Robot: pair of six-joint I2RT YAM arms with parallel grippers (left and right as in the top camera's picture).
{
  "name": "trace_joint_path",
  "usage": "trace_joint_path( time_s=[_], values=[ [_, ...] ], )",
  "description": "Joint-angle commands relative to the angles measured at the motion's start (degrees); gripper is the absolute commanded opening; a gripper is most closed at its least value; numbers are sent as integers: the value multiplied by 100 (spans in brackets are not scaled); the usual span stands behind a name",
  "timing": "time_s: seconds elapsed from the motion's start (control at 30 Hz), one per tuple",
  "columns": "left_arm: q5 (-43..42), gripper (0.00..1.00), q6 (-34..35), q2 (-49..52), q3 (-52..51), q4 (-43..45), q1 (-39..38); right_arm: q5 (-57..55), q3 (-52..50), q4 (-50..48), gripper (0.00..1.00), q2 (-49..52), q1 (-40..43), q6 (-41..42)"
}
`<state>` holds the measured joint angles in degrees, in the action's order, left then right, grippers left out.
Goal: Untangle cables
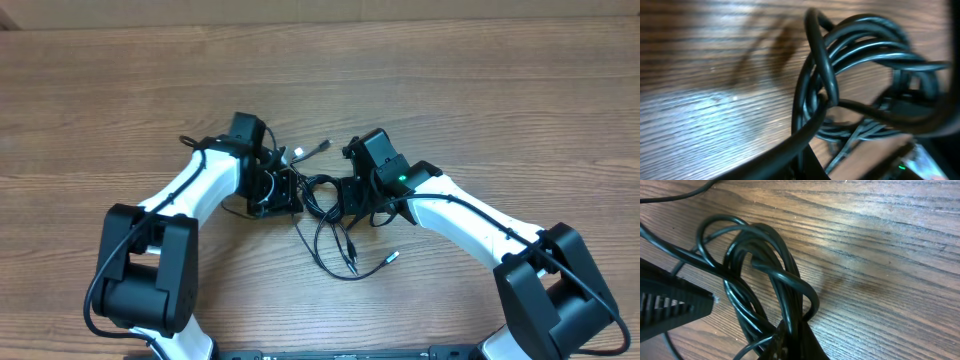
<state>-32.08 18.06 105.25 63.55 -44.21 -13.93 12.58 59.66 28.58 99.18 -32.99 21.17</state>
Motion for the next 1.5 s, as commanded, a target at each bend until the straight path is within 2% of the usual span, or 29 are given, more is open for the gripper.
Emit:
trace_joint_path(
  time_s=[0.0,0.13,0.27,0.33,0.37,0.43,0.5,0.57,0.6,0.7,0.77,0.83,0.87,0.93,0.97,1.27,1.33,1.47],
  values=[
    [793,4,170,7,149,-236,11,-11,42,-37,4,-52,24,-24],
    [1169,4,168,4,599,-909,164,-11,42,-37,4,-52,24,-24],
    [2057,5,232,4,1478,-1805,162,-11,42,-39,4,-52,24,-24],
    [2629,8,481,4,1766,-2116,122,-11,42,-39,4,-52,24,-24],
    [2966,12,627,4,1897,-2273,103,-11,42,-39,4,-52,24,-24],
    [3547,27,876,4,2129,-2575,72,-11,42,-37,4,-52,24,-24],
    [3707,38,935,4,2229,-2736,72,-11,42,-37,4,-52,24,-24],
    [3617,56,929,4,2256,-2798,74,-11,42,-37,4,-52,24,-24],
    [3224,68,815,7,2256,-2787,74,-11,42,-37,4,-52,24,-24],
    [1510,73,39,7,2251,-2688,46,-11,42,-37,4,-52,24,-24],
    [1134,73,-94,7,2234,-2643,2,-11,42,-37,4,-52,24,-24],
    [1180,64,-94,7,2186,-2590,-79,-11,42,-31,4,-52,24,-24],
    [1217,49,-92,7,2131,-2559,-120,-9,42,-20,4,-52,24,-24],
    [1211,11,-72,7,1912,-2437,-192,-9,42,-11,4,-52,24,-24],
    [1211,4,-2,7,1692,-2291,-240,-11,42,-11,4,-52,24,-24],
    [1322,4,339,9,74,-848,-302,-11,42,-13,4,-52,24,-24],
    [1727,4,343,9,-44,-590,-297,-11,42,-13,4,-52,24,-22],
    [3110,4,531,9,-46,-59,-297,-11,42,-13,4,-52,24,-22]
  ],
)
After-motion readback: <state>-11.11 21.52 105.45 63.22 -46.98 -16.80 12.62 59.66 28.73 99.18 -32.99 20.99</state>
